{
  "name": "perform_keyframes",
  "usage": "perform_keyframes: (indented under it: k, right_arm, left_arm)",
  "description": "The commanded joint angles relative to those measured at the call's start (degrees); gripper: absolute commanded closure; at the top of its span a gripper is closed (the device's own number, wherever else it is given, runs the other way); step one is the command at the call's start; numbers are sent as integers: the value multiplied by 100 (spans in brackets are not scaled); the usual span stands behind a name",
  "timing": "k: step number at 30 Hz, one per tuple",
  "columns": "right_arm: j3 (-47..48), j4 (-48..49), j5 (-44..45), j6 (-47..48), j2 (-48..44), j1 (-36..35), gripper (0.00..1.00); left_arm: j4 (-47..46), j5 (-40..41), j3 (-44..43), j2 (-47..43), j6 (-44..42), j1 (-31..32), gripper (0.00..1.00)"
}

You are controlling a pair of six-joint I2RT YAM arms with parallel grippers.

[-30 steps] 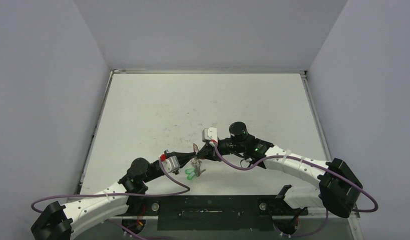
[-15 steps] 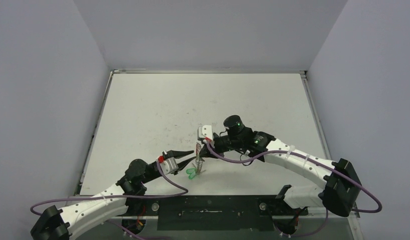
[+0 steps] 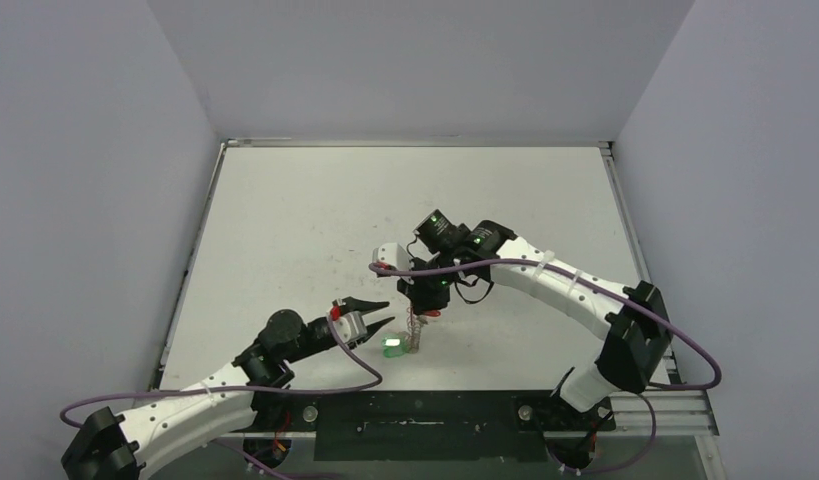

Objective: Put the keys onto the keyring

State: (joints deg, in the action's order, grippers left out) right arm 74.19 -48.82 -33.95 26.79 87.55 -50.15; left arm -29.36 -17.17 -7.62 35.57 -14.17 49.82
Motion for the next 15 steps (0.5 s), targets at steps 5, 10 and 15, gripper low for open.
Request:
perform_keyframes:
  k: [5,10,15]
  right_arm:
    - [985,-839,110,-109,592,-160,100]
    - [1071,-816,10,-106,671,-232,100]
    - [1053,-805,11,-95,673,-271,100]
  left_arm:
    - [-420,-536,-509,830,33,15,69]
    - [-673,-595,-576,1236,48,21,69]
    - [-906,-542,-548,1408,70,28,73]
